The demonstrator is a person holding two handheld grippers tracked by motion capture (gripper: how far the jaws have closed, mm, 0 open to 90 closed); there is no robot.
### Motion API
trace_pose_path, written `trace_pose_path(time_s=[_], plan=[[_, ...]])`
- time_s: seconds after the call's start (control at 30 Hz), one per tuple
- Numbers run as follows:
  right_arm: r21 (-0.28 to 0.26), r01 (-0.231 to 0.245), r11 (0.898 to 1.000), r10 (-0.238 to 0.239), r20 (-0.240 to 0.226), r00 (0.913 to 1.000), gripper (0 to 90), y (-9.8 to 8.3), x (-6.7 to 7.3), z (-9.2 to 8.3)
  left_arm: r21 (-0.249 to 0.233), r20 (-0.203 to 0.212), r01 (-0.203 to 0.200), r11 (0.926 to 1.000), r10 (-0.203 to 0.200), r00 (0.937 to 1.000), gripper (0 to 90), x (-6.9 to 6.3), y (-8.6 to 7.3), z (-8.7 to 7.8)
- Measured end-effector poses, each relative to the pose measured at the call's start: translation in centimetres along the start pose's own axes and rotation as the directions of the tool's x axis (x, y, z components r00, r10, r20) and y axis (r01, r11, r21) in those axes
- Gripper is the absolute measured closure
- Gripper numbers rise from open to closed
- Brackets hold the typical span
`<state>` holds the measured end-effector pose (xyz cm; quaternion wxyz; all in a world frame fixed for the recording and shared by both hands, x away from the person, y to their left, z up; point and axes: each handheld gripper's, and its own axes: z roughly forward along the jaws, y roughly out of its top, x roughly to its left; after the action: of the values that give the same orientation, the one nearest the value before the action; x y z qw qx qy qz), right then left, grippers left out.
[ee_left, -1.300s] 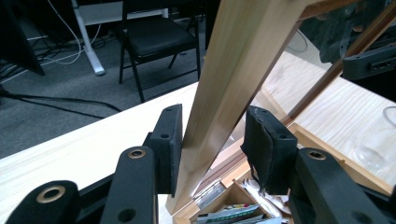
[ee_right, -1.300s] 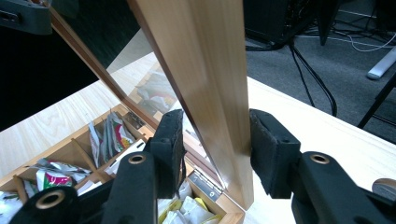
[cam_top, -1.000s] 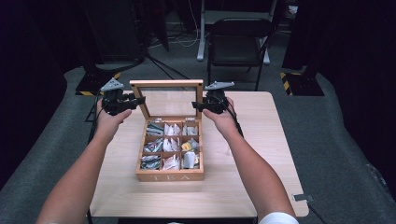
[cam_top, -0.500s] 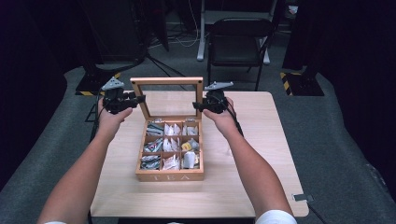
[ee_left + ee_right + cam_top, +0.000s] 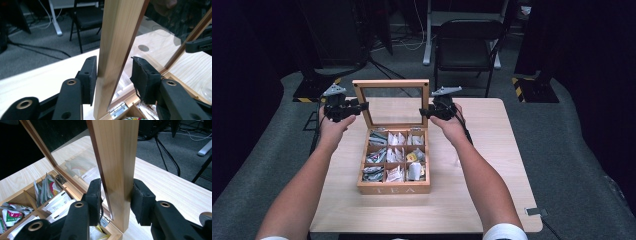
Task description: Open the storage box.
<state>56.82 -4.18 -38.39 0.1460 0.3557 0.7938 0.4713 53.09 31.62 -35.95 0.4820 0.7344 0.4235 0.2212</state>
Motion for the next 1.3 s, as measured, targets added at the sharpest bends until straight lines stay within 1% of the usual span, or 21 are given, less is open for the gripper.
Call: trace_pose_path(time_s=[0.03, 0.07, 0.17, 0.23, 0.3, 0.37, 0.43, 0.53, 0.6, 0.63, 0.67, 0.7, 0.77, 0.83, 0.93, 1.03, 1.07, 1.1, 1.13, 1.2, 1.3], plan=[[-0.003, 0.002, 1.0, -0.002, -0.001, 1.0, 62.8, 0.0, -0.1, 0.1, 0.0, 0.0, 0.0, 1.0, 0.0, 1.0, 55.8, 0.0, 0.0, 0.0], [-0.003, 0.0, 1.0, 0.0, 0.0, 1.0, 62.8, 0.0, -0.1, 0.1, 0.016, -0.002, 0.002, 0.9999, -0.002, 1.0, 55.9, 0.1, -0.2, 0.1], [-0.001, -0.008, 1.0, 0.008, 0.005, 1.0, 63.0, 0.1, -0.2, 0.2, 0.021, 0.002, 0.011, 0.9997, -0.011, 0.9999, 56.1, 0.2, -0.3, 0.1], [0.002, -0.015, 1.0, 0.015, 0.007, 0.9999, 63.1, 0.1, -0.1, 0.2, 0.025, 0.003, 0.004, 0.9997, -0.004, 1.0, 56.1, 0.3, -0.3, -0.2], [0.008, -0.001, 1.0, 0.001, 0.013, 0.9999, 63.5, 0.2, -0.2, 0.3, 0.027, 0.007, 0.0, 0.9996, 0.0, 1.0, 56.2, 0.3, -0.3, -0.3], [0.009, -0.011, 1.0, 0.011, 0.01, 0.9999, 64.1, 0.3, -0.4, 0.4, 0.028, 0.013, -0.011, 0.9996, 0.01, 0.9999, 56.2, 0.2, -0.2, -0.6], [0.009, -0.008, 1.0, 0.008, 0.007, 0.9999, 64.0, 0.3, -0.5, 0.4, 0.028, 0.016, -0.012, 0.9995, 0.011, 0.9998, 56.2, 0.2, -0.3, -0.7], [0.005, -0.031, 0.999, 0.031, 0.019, 0.9993, 63.6, 0.3, -0.4, 0.5, 0.033, 0.025, -0.013, 0.9994, 0.012, 0.9996, 56.4, 0.1, -0.4, -0.8], [0.006, -0.036, 0.999, 0.035, 0.021, 0.9992, 63.6, 0.3, -0.4, 0.5, 0.038, 0.023, -0.021, 0.9991, 0.02, 0.9995, 56.4, -0.1, -0.6, -0.8], [0.005, -0.034, 0.999, 0.034, 0.023, 0.9992, 63.6, 0.3, -0.5, 0.6, 0.022, 0.022, -0.023, 0.9995, 0.022, 0.9995, 56.4, -0.2, -0.8, -0.9], [0.007, -0.039, 0.999, 0.038, 0.024, 0.999, 63.6, 0.4, -0.5, 0.6, 0.02, 0.029, -0.018, 0.9996, 0.017, 0.9994, 56.6, -0.2, -1.0, -0.9], [0.006, -0.04, 0.999, 0.04, 0.025, 0.9989, 63.6, 0.4, -0.5, 0.7, 0.027, 0.033, -0.011, 0.9996, 0.01, 0.9994, 56.6, -0.2, -1.1, -0.9], [0.003, -0.044, 0.999, 0.044, 0.025, 0.9987, 63.6, 0.3, -0.6, 0.7, 0.048, 0.029, -0.019, 0.9987, 0.018, 0.9994, 56.6, -0.3, -1.5, -0.7], [0.0, -0.05, 0.999, 0.05, 0.027, 0.9984, 63.6, 0.3, -0.6, 0.8, 0.047, 0.032, -0.027, 0.9985, 0.025, 0.9992, 56.6, -0.4, -1.7, -0.6], [-0.003, -0.066, 0.998, 0.066, 0.03, 0.9974, 63.8, 0.3, -0.8, 1.0, 0.044, 0.039, -0.009, 0.999, 0.007, 0.9992, 56.6, -0.3, -2.2, -0.5], [-0.009, -0.073, 0.997, 0.074, 0.031, 0.9968, 64.1, 0.3, -1.0, 1.2, 0.062, 0.046, -0.005, 0.9981, 0.002, 0.9989, 56.7, -0.2, -2.6, -0.5], [-0.009, -0.073, 0.997, 0.074, 0.031, 0.9968, 64.1, 0.3, -1.0, 1.2, 0.071, 0.046, -0.011, 0.9974, 0.008, 0.9989, 56.7, -0.2, -2.7, -0.5], [-0.005, -0.091, 0.996, 0.091, 0.033, 0.9953, 64.2, 0.4, -1.1, 1.4, 0.075, 0.051, -0.012, 0.9971, 0.008, 0.9987, 56.9, -0.2, -2.7, -0.6], [0.0, -0.096, 0.995, 0.096, 0.037, 0.9946, 64.2, 0.4, -1.1, 1.4, 0.075, 0.051, -0.012, 0.9971, 0.008, 0.9987, 56.9, -0.2, -2.7, -0.6], [0.002, -0.09, 0.996, 0.09, 0.052, 0.9946, 64.2, 0.5, -1.2, 1.6, 0.062, 0.062, -0.006, 0.9981, 0.003, 0.9981, 56.9, -0.3, -2.6, -0.9], [0.006, -0.099, 0.995, 0.098, 0.057, 0.9935, 64.3, 0.6, -1.2, 1.7, 0.058, 0.068, -0.008, 0.9983, 0.004, 0.9977, 56.9, -0.5, -2.5, -1.1]])
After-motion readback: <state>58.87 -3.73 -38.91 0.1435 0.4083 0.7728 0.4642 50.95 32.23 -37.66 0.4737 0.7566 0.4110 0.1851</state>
